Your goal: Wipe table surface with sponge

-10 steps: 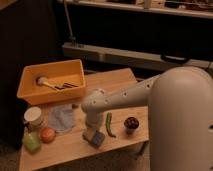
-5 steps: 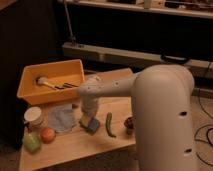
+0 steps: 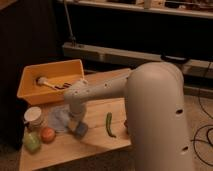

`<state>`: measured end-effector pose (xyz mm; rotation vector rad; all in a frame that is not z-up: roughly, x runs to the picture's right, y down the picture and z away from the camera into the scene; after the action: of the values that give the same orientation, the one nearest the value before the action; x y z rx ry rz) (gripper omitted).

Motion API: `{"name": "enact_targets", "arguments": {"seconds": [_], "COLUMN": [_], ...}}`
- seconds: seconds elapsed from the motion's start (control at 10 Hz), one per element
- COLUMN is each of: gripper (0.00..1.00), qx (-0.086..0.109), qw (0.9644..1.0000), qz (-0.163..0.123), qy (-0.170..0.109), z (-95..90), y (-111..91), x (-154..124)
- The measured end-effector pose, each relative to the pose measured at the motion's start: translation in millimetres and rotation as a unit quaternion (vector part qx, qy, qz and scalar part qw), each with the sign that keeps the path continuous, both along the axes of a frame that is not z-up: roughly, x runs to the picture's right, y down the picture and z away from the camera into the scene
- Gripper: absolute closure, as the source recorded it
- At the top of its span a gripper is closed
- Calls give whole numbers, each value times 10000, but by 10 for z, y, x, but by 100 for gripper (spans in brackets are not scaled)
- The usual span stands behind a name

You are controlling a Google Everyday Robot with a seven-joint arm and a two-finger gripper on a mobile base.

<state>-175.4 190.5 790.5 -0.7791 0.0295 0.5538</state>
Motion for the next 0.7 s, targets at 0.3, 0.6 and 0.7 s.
{"name": "enact_targets", "arguments": {"seconds": [0.3,0.6,0.7], "gripper": [70,70,70], "qx": [-15,-111,-177], "qw": [9992,9981,9982], "qz": [-128,-198,-184], "qy": [-382,-569,-545], "z": [-383,-779,-847], "y": [303,645,756], "x": [-289,-249,-130]}}
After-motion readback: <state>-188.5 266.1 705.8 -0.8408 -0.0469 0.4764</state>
